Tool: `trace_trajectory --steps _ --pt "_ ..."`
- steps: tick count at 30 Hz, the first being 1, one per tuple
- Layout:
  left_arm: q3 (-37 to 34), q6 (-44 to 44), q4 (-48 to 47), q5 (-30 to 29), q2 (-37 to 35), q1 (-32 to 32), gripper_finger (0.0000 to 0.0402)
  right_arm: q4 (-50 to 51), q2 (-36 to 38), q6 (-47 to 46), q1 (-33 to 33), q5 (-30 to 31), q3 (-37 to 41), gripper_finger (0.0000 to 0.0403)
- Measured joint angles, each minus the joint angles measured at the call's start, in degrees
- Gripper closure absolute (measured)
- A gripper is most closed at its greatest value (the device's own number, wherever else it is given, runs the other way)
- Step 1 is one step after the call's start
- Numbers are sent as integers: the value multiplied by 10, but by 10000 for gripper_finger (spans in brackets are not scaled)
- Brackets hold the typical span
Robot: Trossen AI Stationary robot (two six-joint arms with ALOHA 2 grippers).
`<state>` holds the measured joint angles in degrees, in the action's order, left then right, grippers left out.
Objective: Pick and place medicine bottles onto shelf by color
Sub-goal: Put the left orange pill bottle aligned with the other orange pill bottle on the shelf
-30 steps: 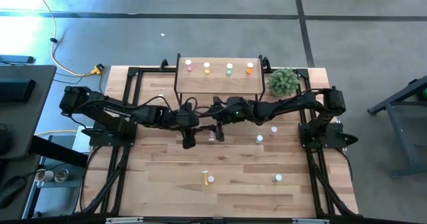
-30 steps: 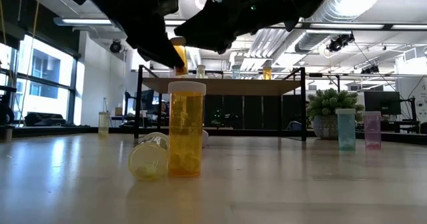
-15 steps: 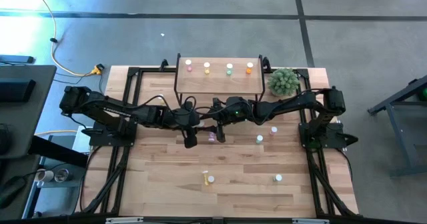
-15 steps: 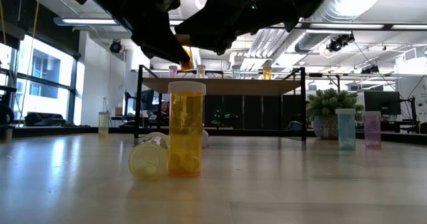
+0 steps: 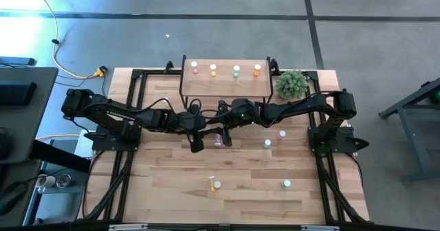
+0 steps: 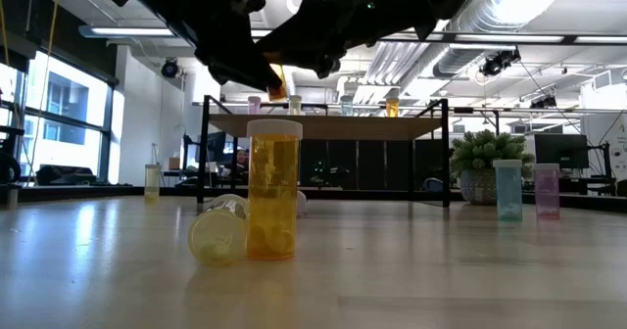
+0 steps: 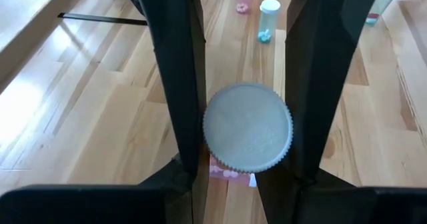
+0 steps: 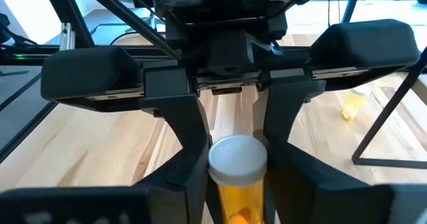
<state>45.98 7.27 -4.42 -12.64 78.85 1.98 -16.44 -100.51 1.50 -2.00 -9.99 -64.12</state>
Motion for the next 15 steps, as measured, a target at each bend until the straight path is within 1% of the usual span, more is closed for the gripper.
trace_trajectory --steps 15 --pt "0 0 -1 0 0 2 307 6 0 0 0 3 0 288"
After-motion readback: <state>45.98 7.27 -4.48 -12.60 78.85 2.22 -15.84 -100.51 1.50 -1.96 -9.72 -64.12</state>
